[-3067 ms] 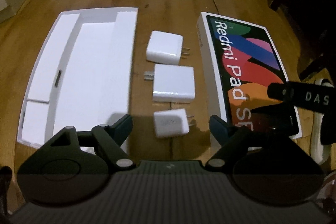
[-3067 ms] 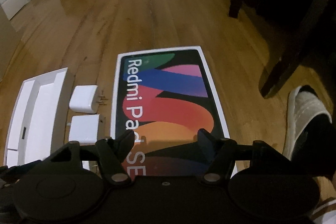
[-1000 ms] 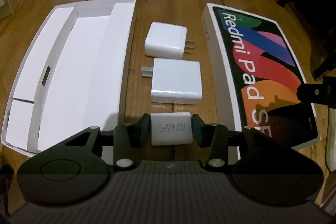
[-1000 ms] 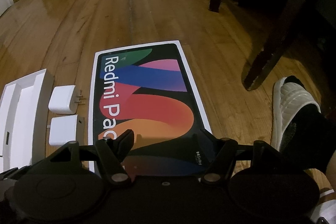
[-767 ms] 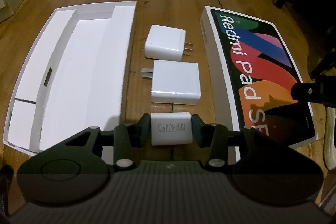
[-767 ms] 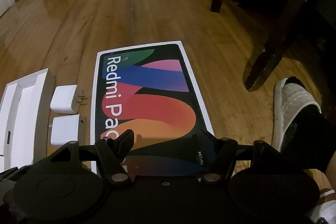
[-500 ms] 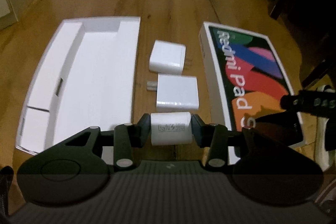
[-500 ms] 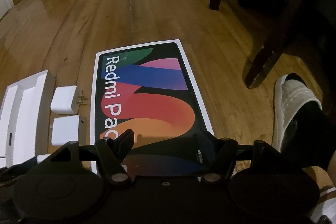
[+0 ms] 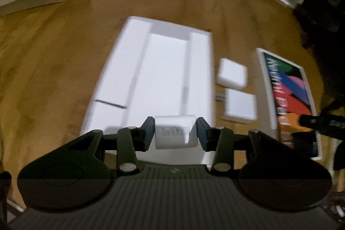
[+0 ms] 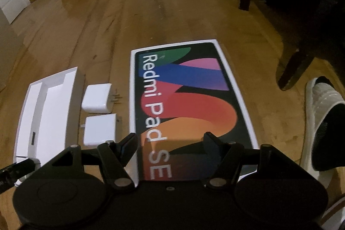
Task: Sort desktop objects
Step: 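Carry the charger over the white box insert and open the left gripper, then grasp the large square white charger with the right gripper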
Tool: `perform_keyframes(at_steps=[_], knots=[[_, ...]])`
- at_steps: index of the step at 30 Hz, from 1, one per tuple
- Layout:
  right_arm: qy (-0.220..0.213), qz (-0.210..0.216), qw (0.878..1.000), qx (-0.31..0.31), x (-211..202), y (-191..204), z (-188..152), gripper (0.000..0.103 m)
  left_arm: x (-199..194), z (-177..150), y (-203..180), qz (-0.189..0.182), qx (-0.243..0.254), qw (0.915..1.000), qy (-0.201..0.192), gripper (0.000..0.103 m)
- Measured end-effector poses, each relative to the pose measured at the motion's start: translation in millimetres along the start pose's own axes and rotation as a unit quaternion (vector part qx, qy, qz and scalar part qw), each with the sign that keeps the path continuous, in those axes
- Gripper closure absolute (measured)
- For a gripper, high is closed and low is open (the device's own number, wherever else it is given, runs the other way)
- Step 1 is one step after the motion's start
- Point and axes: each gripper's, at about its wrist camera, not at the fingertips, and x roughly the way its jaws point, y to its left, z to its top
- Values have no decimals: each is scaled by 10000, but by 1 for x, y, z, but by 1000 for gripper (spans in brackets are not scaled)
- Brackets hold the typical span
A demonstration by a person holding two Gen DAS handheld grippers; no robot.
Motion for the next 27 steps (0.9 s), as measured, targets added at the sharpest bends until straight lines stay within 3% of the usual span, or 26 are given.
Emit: perform_keyframes(at_steps=[9,15,21,24,26,27], knots=[[97,101,9993,-361,11,30,-6,30,24,-5,9,75,134,9997,198,62],[-71,345,9963,-789,13,52,-9,30,39,-7,9,202,320,9985,383,64],[10,503,9945,-919,23,64,-14,30,38,-4,12,175,217,9987,436,63],[-4,514,9949,-871,27,64,-14,30,23,8,12,147,85,9993,329,48],[-32,596,9954,-752,29,63,-11,30,10,19,11,-5,-5,9999,119,20],[-31,697,9954,-660,31,62,-8,30,5,23,10,-97,-5,10000,17,13]])
